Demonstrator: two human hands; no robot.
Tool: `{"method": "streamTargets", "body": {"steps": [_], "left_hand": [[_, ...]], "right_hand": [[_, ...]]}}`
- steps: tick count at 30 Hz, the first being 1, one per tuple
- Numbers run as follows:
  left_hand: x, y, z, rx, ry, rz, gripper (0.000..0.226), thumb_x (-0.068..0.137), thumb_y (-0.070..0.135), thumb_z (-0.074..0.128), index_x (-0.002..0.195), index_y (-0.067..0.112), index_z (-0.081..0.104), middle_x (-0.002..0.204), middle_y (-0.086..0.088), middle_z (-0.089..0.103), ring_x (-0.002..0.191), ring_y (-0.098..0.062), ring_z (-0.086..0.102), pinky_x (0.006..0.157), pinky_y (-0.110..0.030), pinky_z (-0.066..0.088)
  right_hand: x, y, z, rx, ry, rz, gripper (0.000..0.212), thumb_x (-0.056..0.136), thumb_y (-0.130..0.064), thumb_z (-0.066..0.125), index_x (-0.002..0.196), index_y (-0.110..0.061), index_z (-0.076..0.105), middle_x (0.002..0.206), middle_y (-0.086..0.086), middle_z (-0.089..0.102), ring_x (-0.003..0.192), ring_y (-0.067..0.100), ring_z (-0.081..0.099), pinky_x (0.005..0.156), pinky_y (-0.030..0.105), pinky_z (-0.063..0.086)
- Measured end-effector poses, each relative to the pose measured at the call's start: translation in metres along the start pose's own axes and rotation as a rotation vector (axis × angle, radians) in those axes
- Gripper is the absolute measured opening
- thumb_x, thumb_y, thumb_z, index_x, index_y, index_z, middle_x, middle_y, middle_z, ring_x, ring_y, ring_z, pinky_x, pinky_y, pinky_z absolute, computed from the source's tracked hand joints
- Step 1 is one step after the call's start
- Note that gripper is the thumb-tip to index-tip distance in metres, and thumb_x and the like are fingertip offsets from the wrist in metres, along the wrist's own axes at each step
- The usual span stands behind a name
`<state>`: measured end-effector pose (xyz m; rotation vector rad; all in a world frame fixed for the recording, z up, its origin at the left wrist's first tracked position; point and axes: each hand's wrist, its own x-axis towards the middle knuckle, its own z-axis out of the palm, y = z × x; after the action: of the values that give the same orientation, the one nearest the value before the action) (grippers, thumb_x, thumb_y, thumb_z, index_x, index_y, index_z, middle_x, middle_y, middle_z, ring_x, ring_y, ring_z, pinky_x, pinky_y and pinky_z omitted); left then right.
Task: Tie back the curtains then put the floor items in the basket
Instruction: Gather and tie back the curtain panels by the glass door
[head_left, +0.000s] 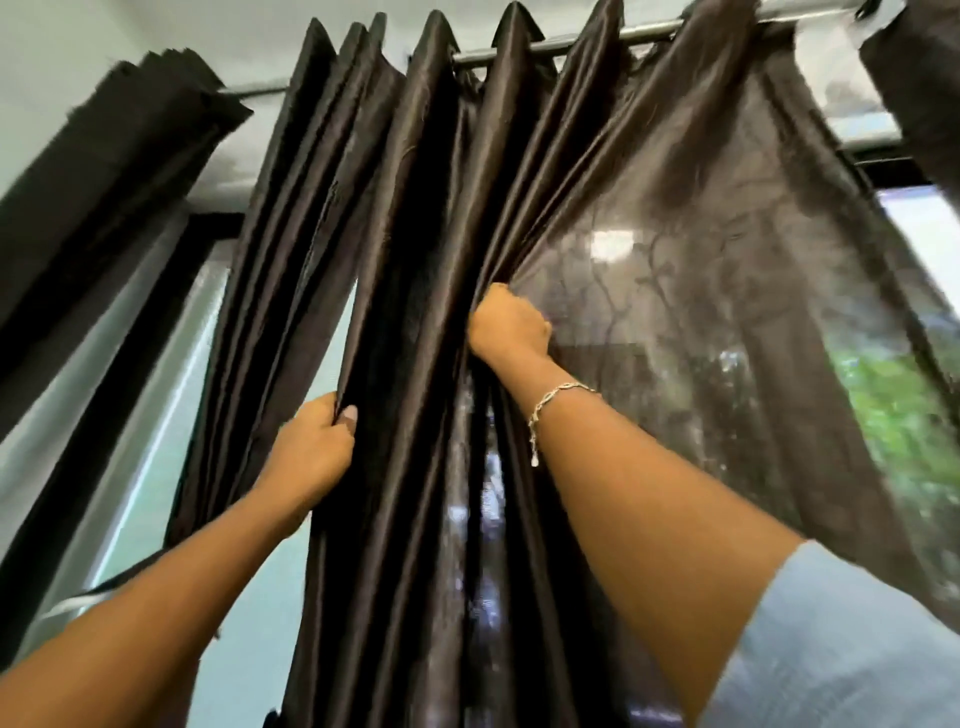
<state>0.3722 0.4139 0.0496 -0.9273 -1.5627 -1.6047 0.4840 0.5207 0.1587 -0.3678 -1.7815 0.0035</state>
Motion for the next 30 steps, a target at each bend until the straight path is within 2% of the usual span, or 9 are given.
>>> {"method": "streamTargets", "body": {"steps": [4,8,10,13,17,20,22,27,30], "left_hand": [[-0.001,-0.001,-0.019,-0.097,-0.019,0.056,0.026,0.099,0.019,0.038,0.11,0.008,0.06,0.108,-0.018,0.063,0.103,-0.035,0.057,0.094,-0.045,0.043],[-0.004,-0.001,-0.028,-0.139,0.026,0.114,0.025,0.098,0.023,0.039,0.09,0.017,0.062,0.084,0.002,0.064,0.088,-0.022,0.058,0.077,-0.034,0.043],[-0.006,-0.001,-0.031,-0.147,0.019,0.112,0.029,0.097,0.035,0.039,0.081,0.023,0.061,0.082,0.002,0.064,0.086,-0.02,0.059,0.076,-0.033,0.045],[-0.011,-0.001,-0.029,-0.147,-0.056,0.107,0.042,0.082,0.058,0.046,0.086,0.021,0.063,0.087,0.0,0.067,0.088,-0.021,0.062,0.083,-0.038,0.049],[-0.018,0.002,-0.019,-0.125,-0.147,0.079,0.043,0.078,0.047,0.064,0.111,0.02,0.062,0.107,0.001,0.069,0.101,-0.019,0.064,0.093,-0.044,0.049],[-0.02,0.006,-0.011,-0.147,-0.165,0.053,0.044,0.077,0.042,0.067,0.114,0.017,0.061,0.109,-0.002,0.068,0.102,-0.022,0.063,0.094,-0.045,0.048],[-0.022,0.01,-0.005,-0.146,-0.149,0.042,0.045,0.077,0.04,0.068,0.114,0.015,0.061,0.11,-0.004,0.068,0.101,-0.023,0.064,0.095,-0.045,0.048],[-0.028,0.022,0.012,-0.133,-0.074,0.019,0.045,0.078,0.044,0.067,0.11,0.012,0.063,0.105,-0.009,0.069,0.097,-0.026,0.064,0.092,-0.046,0.049],[-0.033,0.025,0.017,-0.155,-0.082,-0.009,0.049,0.075,0.048,0.067,0.109,0.014,0.063,0.103,-0.008,0.069,0.095,-0.027,0.065,0.091,-0.047,0.05]], "right_hand": [[-0.003,-0.052,0.03,0.112,-0.099,-0.081,0.045,0.095,-0.012,0.036,0.138,0.001,0.03,0.138,0.022,0.044,0.127,0.039,0.042,0.104,0.045,0.033],[-0.004,-0.087,0.049,0.208,-0.136,-0.119,0.046,0.096,-0.009,0.031,0.139,0.005,0.027,0.138,0.025,0.042,0.127,0.039,0.041,0.103,0.043,0.034],[-0.004,-0.091,0.052,0.226,-0.143,-0.119,0.045,0.096,-0.009,0.03,0.138,0.005,0.029,0.138,0.025,0.043,0.127,0.039,0.041,0.103,0.042,0.035],[-0.007,-0.08,0.051,0.208,-0.149,-0.097,0.045,0.095,-0.01,0.03,0.138,0.003,0.03,0.138,0.024,0.043,0.127,0.039,0.042,0.102,0.043,0.036],[-0.008,-0.041,0.038,0.155,-0.147,-0.077,0.033,0.095,-0.016,0.037,0.125,-0.003,0.043,0.131,0.022,0.049,0.121,0.039,0.046,0.099,0.043,0.037],[-0.014,-0.008,0.021,0.095,-0.03,-0.066,0.043,0.098,-0.04,0.033,0.115,-0.004,0.049,0.124,0.02,0.055,0.116,0.038,0.049,0.095,0.044,0.037],[-0.019,0.014,0.006,0.0,0.119,-0.078,0.049,0.097,-0.046,0.031,0.113,-0.005,0.051,0.119,0.019,0.057,0.113,0.038,0.05,0.093,0.046,0.037],[-0.019,0.073,-0.047,-0.31,0.463,-0.18,0.035,0.088,-0.025,0.052,0.12,-0.011,0.05,0.123,0.015,0.05,0.116,0.035,0.043,0.095,0.042,0.033],[-0.02,0.109,-0.08,-0.376,0.557,-0.076,0.042,0.082,-0.023,0.059,0.121,-0.011,0.049,0.127,0.016,0.046,0.118,0.035,0.04,0.095,0.043,0.032]]}}
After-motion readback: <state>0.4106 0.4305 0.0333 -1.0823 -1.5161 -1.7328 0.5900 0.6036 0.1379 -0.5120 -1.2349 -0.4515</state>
